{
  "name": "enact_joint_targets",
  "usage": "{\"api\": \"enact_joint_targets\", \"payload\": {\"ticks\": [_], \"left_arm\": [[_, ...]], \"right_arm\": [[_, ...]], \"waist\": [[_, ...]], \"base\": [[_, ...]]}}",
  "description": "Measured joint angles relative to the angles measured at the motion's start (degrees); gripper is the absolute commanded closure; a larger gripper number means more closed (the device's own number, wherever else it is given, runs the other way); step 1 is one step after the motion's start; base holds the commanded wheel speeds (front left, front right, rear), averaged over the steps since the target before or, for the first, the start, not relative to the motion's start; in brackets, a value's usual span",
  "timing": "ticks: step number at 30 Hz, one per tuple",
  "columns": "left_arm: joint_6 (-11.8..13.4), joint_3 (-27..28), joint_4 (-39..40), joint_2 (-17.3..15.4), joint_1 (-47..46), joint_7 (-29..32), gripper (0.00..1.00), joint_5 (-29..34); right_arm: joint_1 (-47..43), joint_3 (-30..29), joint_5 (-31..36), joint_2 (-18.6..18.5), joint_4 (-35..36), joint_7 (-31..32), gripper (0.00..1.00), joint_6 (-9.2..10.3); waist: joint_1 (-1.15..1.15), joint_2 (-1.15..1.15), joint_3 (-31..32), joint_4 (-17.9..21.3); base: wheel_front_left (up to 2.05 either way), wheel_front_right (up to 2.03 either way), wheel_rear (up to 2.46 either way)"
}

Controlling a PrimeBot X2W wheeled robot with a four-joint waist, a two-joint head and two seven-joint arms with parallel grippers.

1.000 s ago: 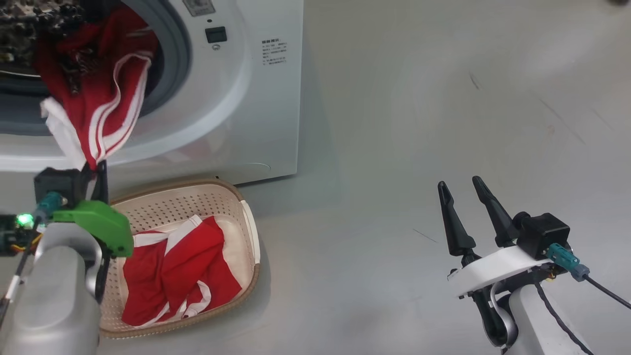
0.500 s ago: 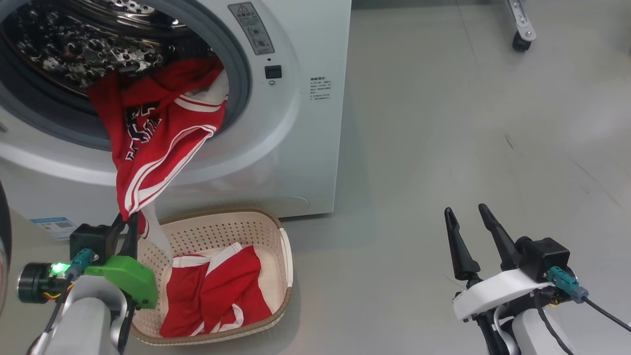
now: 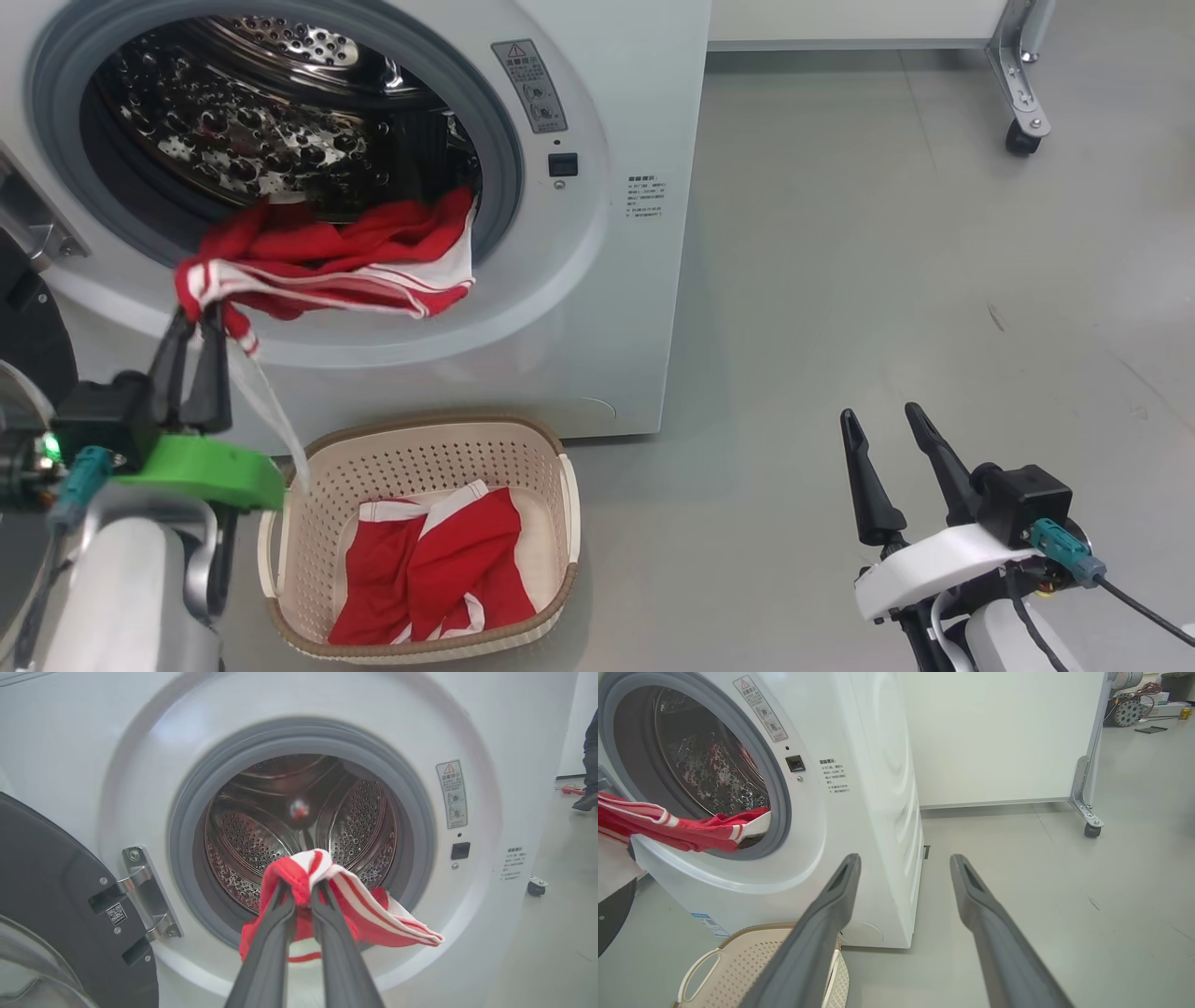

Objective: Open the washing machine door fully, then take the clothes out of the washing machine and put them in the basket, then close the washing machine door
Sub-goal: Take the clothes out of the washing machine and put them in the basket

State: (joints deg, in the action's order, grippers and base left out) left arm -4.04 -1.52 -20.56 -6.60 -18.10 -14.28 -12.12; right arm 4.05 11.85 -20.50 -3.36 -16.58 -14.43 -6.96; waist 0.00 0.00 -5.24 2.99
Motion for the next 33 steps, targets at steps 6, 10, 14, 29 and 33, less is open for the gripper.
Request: {"api": "enact_joint_targets", "payload": {"ticks": [6, 10, 14, 29, 33], "left_arm": [[0.23, 1.65, 10.25, 0.22, 0.04, -0.11, 1.0, 0.09], [0.23, 1.96, 14.86, 0.18, 0.01, -0.18, 1.0, 1.18], [0.22, 1.83, 16.83, 0.21, 0.02, -0.18, 1.0, 1.22], [-0.29, -0.12, 16.71, 0.6, 8.31, -0.18, 1.0, 1.22], [-0.32, -0.92, 15.16, 0.64, 9.4, -0.15, 1.0, 1.56]], "right_arm": [[-0.01, 0.27, 0.07, 0.02, 0.08, 0.0, 0.0, -0.01], [-0.05, 0.42, 0.07, 0.02, 0.07, 0.0, 0.0, -0.02], [-0.13, 0.67, 0.08, 0.03, 0.04, 0.0, 0.0, -0.02], [-0.14, 1.51, 0.08, 0.11, 0.14, 0.0, 0.0, -0.02], [-0.08, 1.49, 0.08, 0.11, 0.46, 0.0, 0.0, -0.02]], "waist": [[0.0, 0.0, 0.14, 0.03], [0.0, 0.0, 0.2, 0.2], [0.0, 0.0, 0.29, 0.47], [0.0, 0.0, -1.35, 2.59], [0.0, 0.0, -2.65, 3.08]], "base": [[0.0, 0.0, 0.0], [0.0, 0.0, 0.0], [0.0, 0.0, 0.0], [0.0, 0.0, 0.0], [0.0, 0.0, 0.0]]}}
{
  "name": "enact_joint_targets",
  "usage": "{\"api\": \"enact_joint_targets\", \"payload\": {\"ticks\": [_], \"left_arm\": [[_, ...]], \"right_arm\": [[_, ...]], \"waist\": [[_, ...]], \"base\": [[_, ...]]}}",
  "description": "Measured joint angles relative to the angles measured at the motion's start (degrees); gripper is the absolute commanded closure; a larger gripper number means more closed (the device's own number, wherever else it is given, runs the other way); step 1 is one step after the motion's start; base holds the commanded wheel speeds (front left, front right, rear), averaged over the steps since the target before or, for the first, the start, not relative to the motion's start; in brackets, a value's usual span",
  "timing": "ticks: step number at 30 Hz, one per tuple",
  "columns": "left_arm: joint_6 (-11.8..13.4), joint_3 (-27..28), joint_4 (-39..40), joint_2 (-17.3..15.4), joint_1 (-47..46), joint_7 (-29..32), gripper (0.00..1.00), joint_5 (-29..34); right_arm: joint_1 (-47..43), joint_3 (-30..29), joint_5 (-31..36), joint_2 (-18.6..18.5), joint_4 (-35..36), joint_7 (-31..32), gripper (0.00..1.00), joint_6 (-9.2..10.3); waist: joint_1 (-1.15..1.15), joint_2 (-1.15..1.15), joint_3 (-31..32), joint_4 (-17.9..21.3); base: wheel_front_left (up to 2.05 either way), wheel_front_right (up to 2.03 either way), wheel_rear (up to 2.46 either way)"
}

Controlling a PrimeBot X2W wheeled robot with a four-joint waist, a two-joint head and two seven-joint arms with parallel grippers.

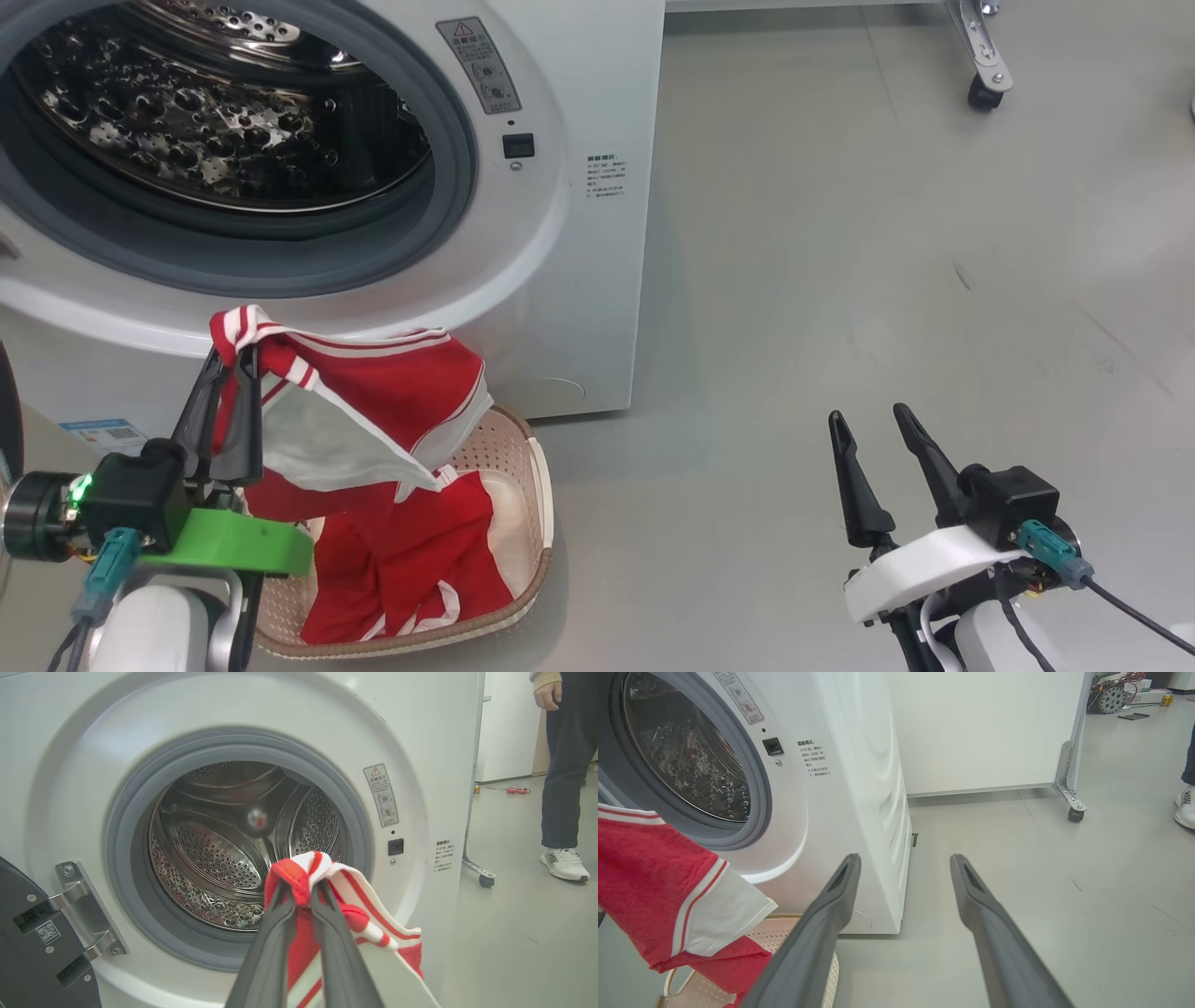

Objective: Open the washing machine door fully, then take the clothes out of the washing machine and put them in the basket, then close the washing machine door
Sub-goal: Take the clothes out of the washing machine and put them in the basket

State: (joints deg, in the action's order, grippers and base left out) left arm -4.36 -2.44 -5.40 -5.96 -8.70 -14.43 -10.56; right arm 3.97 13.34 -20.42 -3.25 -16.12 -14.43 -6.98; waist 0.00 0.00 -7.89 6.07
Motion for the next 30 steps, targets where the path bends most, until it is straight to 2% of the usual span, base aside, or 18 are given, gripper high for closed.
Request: {"api": "enact_joint_targets", "payload": {"ticks": [18, 30], "left_arm": [[-0.78, -3.5, -9.16, -1.21, 0.06, 5.43, 1.0, 2.38], [-1.05, -3.07, -16.36, -1.99, -7.15, 10.92, 1.0, 1.99]], "right_arm": [[3.14, 1.47, 0.49, 0.03, 1.64, 0.0, 0.0, -0.01], [6.3, 1.37, 0.48, 0.08, 3.33, -0.01, 0.0, -0.01]], "waist": [[0.0, 0.0, -8.29, 2.99], [0.0, 0.0, -15.68, 6.1]], "base": [[0.0, 0.0, 0.0], [0.0, 0.0, 0.0]]}}
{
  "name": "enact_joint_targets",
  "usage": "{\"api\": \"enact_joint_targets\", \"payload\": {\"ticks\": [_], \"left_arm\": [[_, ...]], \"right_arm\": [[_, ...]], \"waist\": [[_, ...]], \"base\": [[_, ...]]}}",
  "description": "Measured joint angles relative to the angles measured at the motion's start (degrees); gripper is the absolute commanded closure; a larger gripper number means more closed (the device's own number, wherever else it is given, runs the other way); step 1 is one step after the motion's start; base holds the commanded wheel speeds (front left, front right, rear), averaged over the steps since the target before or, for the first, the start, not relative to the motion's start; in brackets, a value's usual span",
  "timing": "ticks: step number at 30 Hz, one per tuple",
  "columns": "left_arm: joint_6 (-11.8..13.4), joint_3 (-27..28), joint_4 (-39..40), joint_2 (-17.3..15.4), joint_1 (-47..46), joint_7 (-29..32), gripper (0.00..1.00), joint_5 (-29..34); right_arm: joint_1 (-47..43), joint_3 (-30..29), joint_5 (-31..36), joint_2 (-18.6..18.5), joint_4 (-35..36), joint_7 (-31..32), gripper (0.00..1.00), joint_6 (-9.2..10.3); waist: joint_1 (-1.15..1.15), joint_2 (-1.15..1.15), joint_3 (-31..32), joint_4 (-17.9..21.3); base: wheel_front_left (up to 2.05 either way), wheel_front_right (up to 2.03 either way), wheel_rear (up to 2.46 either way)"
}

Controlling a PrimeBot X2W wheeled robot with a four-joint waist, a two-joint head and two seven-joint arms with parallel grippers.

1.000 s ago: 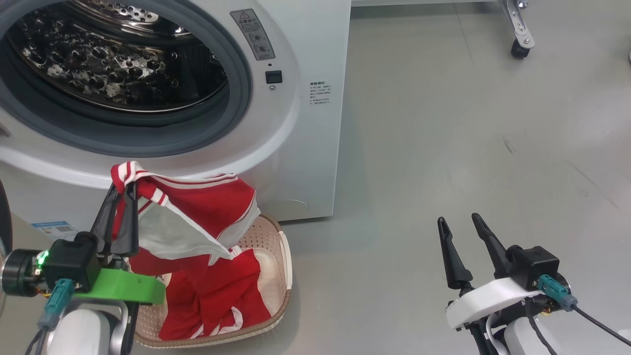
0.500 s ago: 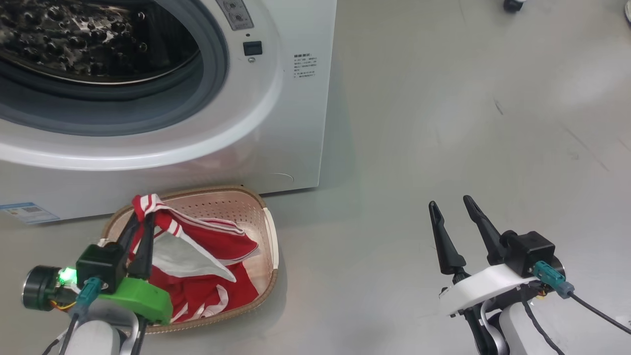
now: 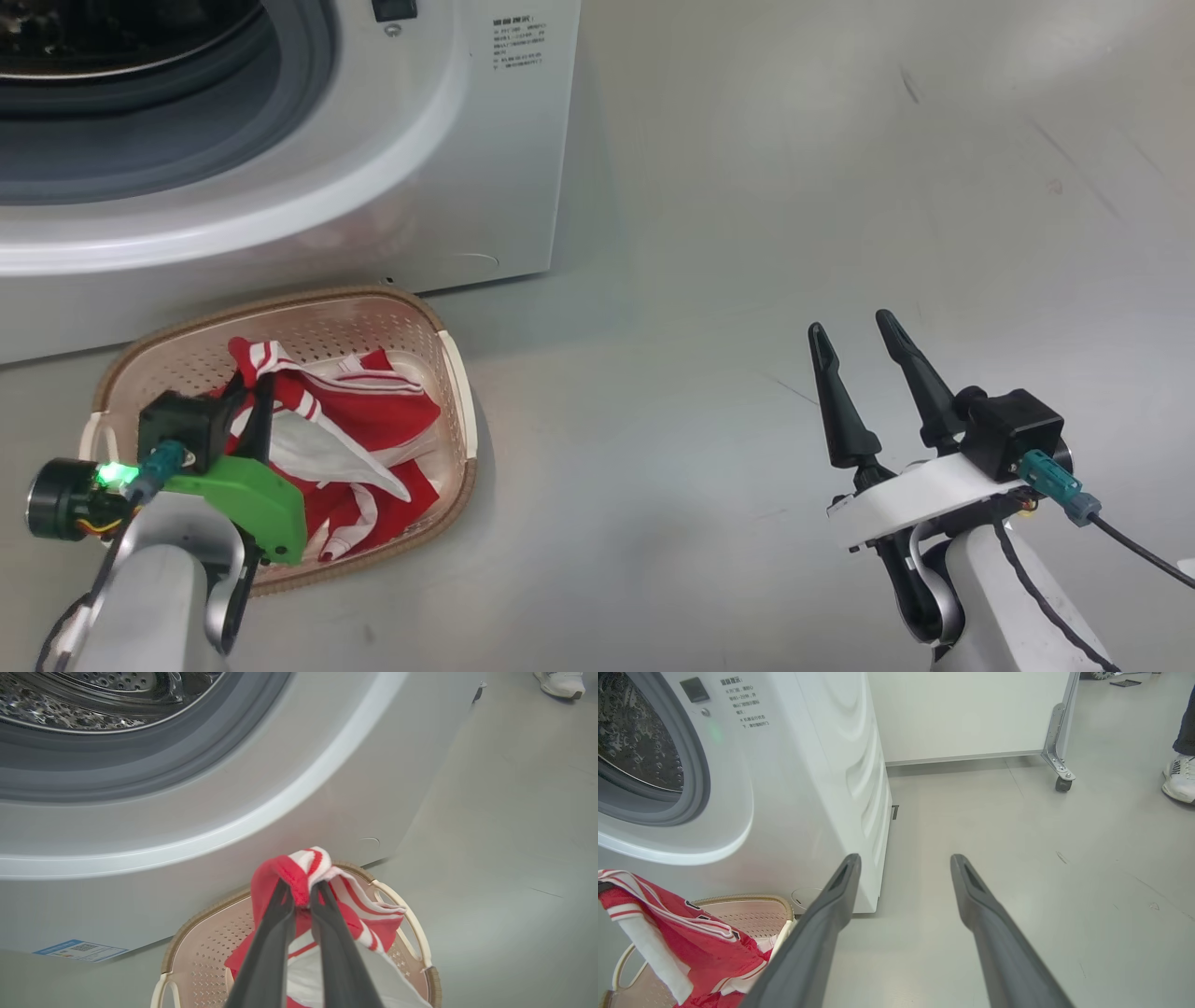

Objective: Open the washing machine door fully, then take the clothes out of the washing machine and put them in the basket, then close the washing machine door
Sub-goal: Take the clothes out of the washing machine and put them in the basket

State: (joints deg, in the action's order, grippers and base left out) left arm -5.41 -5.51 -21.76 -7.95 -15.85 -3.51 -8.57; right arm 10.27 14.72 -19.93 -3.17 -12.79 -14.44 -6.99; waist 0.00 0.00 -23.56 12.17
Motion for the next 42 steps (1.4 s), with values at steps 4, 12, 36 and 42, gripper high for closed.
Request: {"api": "enact_joint_targets", "payload": {"ticks": [4, 12, 36, 42], "left_arm": [[0.0, 1.68, -2.79, 0.0, -2.79, 1.49, 1.0, -1.46], [1.49, 6.6, -10.39, -0.66, -7.43, 4.55, 1.0, -4.71], [4.11, 7.23, -27.37, -1.86, -13.67, 4.35, 0.0, -4.93], [3.92, 6.28, -28.94, -1.54, -14.91, 0.97, 0.0, -4.19]], "right_arm": [[0.94, -0.27, -0.02, 0.08, 0.47, 0.0, 0.0, 0.0], [2.63, -1.03, -0.02, 0.25, 1.51, 0.0, 0.0, 0.0], [4.73, -2.65, 0.99, 0.43, 2.02, 0.0, 0.0, 0.0], [4.74, -2.82, 1.01, 0.44, 1.24, 0.0, 0.0, 0.0]], "waist": [[0.0, 0.0, -2.86, 1.07], [0.0, 0.0, -8.22, 2.74], [0.0, 0.0, -13.52, 2.38], [0.0, 0.0, -12.11, 1.6]], "base": [[0.0, 0.0, 0.0], [0.0, 0.0, 0.0], [0.0, 0.0, 0.0], [0.0, 0.0, 0.0]]}}
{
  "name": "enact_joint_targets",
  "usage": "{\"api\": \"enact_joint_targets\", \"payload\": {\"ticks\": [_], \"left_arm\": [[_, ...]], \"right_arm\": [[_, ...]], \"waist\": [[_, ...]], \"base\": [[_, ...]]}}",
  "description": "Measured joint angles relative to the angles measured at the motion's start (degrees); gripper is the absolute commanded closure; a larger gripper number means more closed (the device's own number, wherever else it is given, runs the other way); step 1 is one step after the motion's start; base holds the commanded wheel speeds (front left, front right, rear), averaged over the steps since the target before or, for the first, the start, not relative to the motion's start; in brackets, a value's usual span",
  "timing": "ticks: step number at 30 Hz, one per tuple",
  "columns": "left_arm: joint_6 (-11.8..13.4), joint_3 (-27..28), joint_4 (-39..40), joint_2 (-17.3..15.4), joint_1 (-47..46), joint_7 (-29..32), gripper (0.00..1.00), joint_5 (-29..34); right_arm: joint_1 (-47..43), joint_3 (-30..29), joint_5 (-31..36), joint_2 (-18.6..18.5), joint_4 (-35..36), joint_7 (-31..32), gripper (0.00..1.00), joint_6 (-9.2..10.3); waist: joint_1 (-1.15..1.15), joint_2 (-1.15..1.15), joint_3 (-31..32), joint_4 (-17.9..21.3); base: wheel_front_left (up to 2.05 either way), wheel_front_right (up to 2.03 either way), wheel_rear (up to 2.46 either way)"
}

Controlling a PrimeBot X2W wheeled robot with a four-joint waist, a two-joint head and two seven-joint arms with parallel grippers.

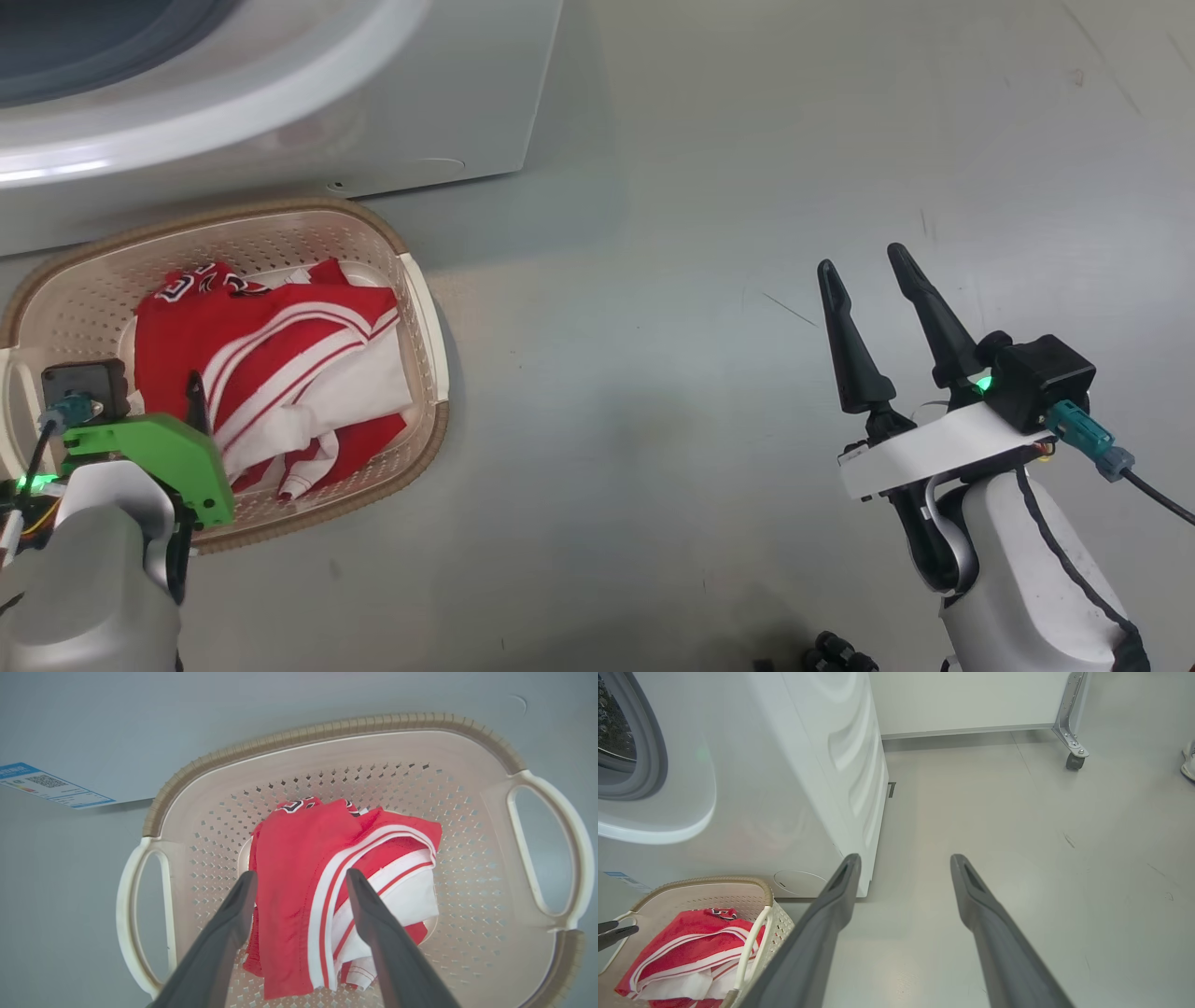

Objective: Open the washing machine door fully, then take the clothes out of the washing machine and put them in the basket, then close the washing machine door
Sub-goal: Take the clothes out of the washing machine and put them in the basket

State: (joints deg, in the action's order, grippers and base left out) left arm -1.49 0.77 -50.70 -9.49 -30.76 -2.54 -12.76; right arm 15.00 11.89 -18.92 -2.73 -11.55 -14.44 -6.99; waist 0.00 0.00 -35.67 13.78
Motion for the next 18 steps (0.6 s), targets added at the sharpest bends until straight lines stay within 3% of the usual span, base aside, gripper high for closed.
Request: {"api": "enact_joint_targets", "payload": {"ticks": [13, 18], "left_arm": [[-2.81, -1.71, -0.43, 1.78, -0.62, -10.66, 0.0, 0.69], [-3.44, -2.98, 0.65, 2.77, -0.49, -11.7, 0.0, 0.86]], "right_arm": [[0.12, -1.2, 0.49, -0.01, -1.67, 0.0, 0.0, 0.0], [-0.12, -2.15, 0.49, -0.02, -2.54, 0.0, 0.0, 0.0]], "waist": [[0.0, 0.0, 6.27, -2.13], [0.0, 0.0, 9.61, -3.32]], "base": [[0.0, 0.0, 0.0], [0.0, 0.0, 0.0]]}}
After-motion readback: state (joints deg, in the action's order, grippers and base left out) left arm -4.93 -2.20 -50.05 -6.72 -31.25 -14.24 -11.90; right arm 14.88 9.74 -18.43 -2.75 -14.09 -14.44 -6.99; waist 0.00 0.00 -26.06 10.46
